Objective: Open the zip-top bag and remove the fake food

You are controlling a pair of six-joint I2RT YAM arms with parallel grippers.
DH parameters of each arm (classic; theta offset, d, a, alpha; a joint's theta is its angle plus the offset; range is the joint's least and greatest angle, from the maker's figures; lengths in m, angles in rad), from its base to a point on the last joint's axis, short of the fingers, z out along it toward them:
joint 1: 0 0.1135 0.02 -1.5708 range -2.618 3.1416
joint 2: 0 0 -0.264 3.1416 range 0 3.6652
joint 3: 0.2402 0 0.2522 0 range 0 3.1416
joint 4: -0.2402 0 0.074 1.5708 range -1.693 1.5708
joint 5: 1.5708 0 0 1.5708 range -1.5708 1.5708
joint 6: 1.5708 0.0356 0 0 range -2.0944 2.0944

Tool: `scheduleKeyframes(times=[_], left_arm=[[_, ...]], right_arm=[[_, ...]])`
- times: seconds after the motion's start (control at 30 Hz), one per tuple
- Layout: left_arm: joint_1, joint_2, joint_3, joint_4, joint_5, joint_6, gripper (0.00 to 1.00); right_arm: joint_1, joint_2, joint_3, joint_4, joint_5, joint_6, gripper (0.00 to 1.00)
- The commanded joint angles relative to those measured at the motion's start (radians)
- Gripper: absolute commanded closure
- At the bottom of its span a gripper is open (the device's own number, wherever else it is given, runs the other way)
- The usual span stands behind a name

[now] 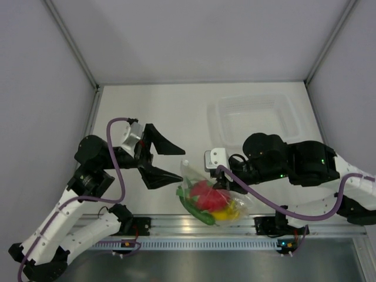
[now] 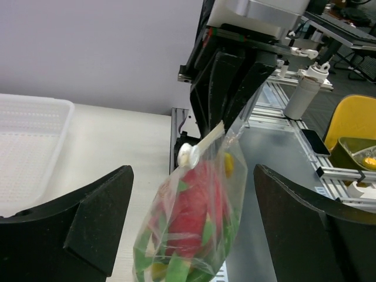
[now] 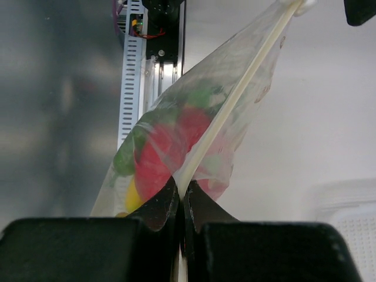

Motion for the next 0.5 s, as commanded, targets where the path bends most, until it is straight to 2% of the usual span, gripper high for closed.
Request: scheduleKeyframes(times=[0.0,0.07,0.17,0.33,0.37,0.43,0.47], left_arm=[[-0.005,0.001,-0.017,0.067,-0.056,0.006,0.11],[-0.005,0.013,-0.011,0.070,-0.020,0.001,0.15],[-0.005,0.016,-0.008,0.084,0.023,-0.008,0.26],[-0.008,-0.002,-0.019,0.108,0.033,-0.025,0.29],[-0.011,-0.004,-0.024,0.121,0.040,-0.028,0.36],[-0.012,-0.004,-0.025,0.122,0.039,-0.031,0.43],[-0.014,-0.002,-0.025,0.121,0.046,-0.030,0.54]], right_arm=[[0.024,-0.018,0.036,0.150,-0.053,-0.001,1.00],[0.025,-0.021,0.031,0.158,-0.044,-0.001,1.00],[0.025,-0.027,0.027,0.173,-0.036,-0.003,1.00],[0.027,-0.037,0.019,0.205,-0.035,-0.007,1.00],[0.027,-0.042,0.013,0.223,-0.033,-0.009,1.00],[0.025,-0.053,-0.005,0.239,-0.022,-0.009,1.00],[0.027,-0.056,-0.010,0.247,-0.018,-0.009,1.00]])
